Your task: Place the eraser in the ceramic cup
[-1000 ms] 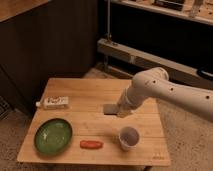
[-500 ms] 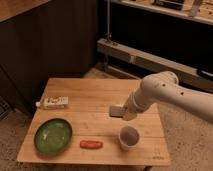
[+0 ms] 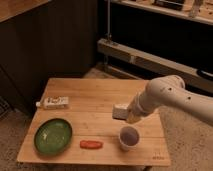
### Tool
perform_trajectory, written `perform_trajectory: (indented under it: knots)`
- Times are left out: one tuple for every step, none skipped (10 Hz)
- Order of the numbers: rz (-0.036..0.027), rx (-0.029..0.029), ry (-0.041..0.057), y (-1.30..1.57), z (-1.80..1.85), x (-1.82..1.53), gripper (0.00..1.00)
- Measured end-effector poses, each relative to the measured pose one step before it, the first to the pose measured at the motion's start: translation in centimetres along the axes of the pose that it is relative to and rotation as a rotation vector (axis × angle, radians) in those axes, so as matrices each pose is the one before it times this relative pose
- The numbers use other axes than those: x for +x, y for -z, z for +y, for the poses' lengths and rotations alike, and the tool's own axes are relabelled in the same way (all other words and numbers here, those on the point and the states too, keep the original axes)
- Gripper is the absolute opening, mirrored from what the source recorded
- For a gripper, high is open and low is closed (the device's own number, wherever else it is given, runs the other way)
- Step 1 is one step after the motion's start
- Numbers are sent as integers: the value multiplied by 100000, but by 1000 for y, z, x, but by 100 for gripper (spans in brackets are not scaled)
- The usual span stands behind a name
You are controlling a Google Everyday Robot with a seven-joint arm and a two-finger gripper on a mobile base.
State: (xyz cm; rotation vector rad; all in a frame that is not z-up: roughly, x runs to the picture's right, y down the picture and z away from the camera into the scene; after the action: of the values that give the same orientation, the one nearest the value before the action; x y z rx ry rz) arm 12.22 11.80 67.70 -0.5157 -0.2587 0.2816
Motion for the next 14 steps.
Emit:
perform_trajectory:
  knots:
    - [-42, -227, -625, 341, 703, 307, 0]
    - [69, -115, -509, 243, 471, 357, 0]
    - [-82, -104, -840, 269, 440, 426, 0]
    - [-118, -57, -734, 209, 316, 380, 0]
    - [-102, -154, -1327, 211, 407, 589, 0]
    - [5, -151, -765, 87, 253, 350, 0]
    - [29, -191, -1079, 104, 341, 488, 0]
    - [129, 27, -1046, 138, 248, 477, 0]
    - [191, 59, -541, 78, 178, 282, 0]
    - [243, -111, -476, 25, 254, 142, 0]
    - [33, 3, -376, 36, 94, 91, 0]
    - [93, 38, -830, 94, 147, 290, 0]
    - [-86, -326, -780, 59, 165, 242, 0]
    - [-236, -280, 121, -18, 122, 23, 0]
